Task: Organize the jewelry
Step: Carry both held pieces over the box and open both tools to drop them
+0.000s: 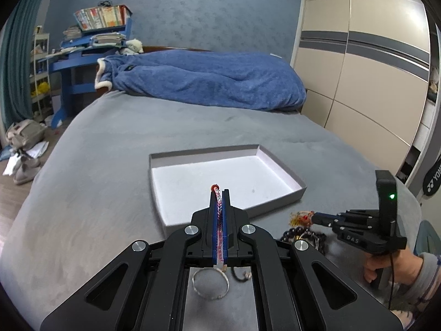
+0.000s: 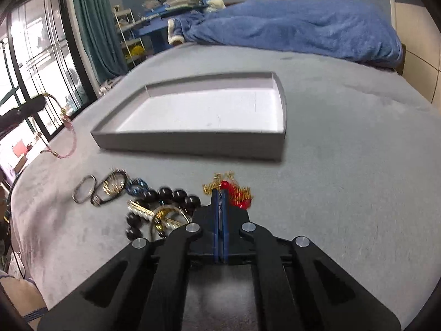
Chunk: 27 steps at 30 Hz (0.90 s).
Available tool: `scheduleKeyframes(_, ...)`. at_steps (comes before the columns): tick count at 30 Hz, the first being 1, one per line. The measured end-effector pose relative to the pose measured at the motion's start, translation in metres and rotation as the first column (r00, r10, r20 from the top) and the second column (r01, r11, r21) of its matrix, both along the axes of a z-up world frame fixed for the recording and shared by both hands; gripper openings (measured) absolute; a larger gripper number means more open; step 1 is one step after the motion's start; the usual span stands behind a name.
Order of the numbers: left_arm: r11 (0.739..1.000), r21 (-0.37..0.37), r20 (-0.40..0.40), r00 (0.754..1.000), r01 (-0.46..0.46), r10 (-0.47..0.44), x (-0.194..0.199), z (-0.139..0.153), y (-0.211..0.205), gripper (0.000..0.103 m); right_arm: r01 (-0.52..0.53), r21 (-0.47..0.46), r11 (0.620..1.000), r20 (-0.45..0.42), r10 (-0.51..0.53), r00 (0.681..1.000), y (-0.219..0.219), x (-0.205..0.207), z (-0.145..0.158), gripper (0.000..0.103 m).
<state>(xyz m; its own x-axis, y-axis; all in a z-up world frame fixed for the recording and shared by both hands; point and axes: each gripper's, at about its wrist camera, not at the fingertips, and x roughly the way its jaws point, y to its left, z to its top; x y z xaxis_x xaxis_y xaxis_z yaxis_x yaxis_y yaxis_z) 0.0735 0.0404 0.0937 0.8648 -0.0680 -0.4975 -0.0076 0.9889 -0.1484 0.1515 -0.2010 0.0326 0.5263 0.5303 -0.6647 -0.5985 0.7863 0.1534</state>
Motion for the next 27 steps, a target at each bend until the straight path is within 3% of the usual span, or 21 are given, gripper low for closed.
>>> scheduleKeyframes(11,1.0,-0.023,0.005,1.0,0.008,-0.008,0.044,0.012,0.002,0.003,-0.003,0.148,0.989,0.039,-0.003,0.999,0.001,0.027,0.06,0.002)
scheduleKeyframes(20,0.999,-0.03,0.009,0.999,-0.036,0.036,0.073,0.014,0.008,0.003,-0.017,0.192,0.981,0.106,-0.004,0.994,0.017,0.053,0.102,0.002)
scheduleKeyframes(24,0.998,-0.029,-0.005,0.999,-0.053,0.053,0.086,0.009,0.011,0.003,-0.014,0.177,0.984,0.102,-0.004,0.995,0.027,0.062,0.1,0.002)
scheduleKeyframes(27,0.998,-0.03,-0.038,0.997,-0.062,0.061,0.097,-0.004,0.013,0.003,-0.006,0.131,0.991,0.06,-0.002,0.998,0.039,0.073,0.081,0.002)
